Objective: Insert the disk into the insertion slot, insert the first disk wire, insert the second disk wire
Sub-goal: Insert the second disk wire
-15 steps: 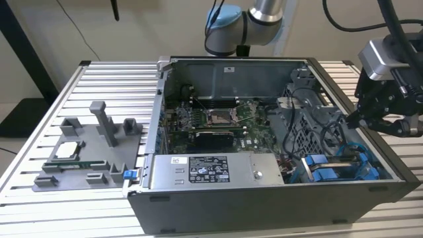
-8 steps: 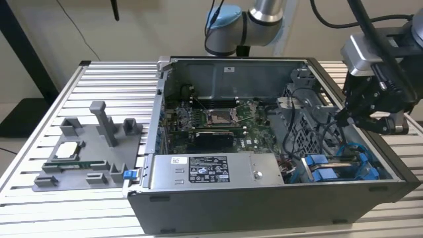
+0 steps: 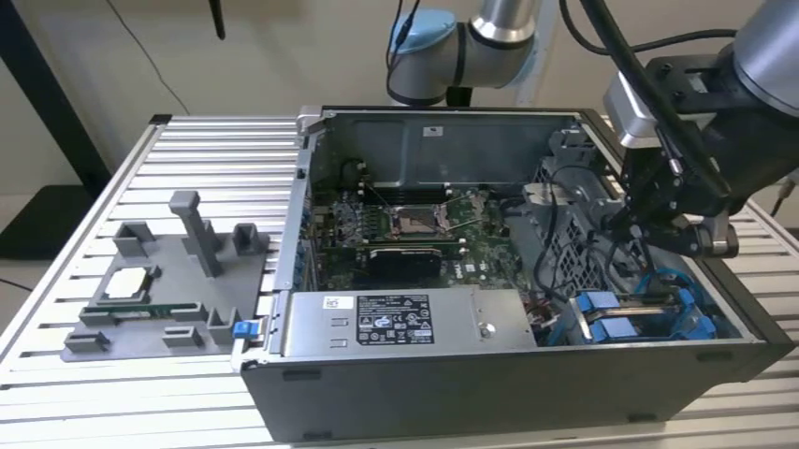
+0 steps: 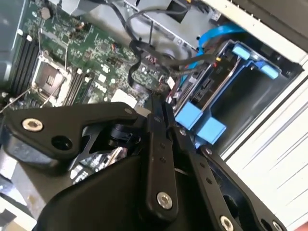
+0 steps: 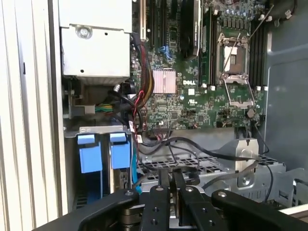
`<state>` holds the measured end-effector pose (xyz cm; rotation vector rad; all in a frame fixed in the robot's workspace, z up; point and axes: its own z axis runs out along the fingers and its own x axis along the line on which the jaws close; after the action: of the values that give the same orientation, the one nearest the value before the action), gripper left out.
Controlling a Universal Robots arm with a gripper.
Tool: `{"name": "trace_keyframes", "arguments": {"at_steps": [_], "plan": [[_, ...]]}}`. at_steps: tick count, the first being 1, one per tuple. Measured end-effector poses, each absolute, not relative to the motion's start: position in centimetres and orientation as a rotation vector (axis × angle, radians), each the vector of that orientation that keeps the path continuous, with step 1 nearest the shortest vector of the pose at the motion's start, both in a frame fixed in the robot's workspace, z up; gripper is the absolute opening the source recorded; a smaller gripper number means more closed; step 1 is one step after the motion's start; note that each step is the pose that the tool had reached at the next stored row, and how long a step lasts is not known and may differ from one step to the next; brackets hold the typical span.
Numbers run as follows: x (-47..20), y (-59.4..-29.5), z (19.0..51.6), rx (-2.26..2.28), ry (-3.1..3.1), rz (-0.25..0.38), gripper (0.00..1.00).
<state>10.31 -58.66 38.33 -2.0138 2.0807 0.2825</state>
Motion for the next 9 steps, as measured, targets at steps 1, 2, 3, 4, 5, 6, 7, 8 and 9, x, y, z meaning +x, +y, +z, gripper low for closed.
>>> {"name": "trace_keyframes", "arguments": {"at_steps": [1,2,3,4,5,6,7,8,9], "plan": [[10.31,-58.67,38.28,-2.018,2.084,0.276,0.00],[10.31,-58.69,38.24,-2.022,2.088,0.269,0.00],[10.30,-58.72,38.20,-2.026,2.092,0.261,0.00],[10.29,-58.74,38.16,-2.031,2.097,0.253,0.00],[10.29,-58.78,38.14,-2.036,2.101,0.245,0.00],[10.30,-58.81,38.12,-2.041,2.105,0.237,0.00],[10.30,-58.84,38.11,-2.046,2.109,0.229,0.00],[10.29,-58.87,38.09,-2.051,2.114,0.220,0.00],[10.30,-58.90,38.06,-2.056,2.118,0.211,0.00]]}}
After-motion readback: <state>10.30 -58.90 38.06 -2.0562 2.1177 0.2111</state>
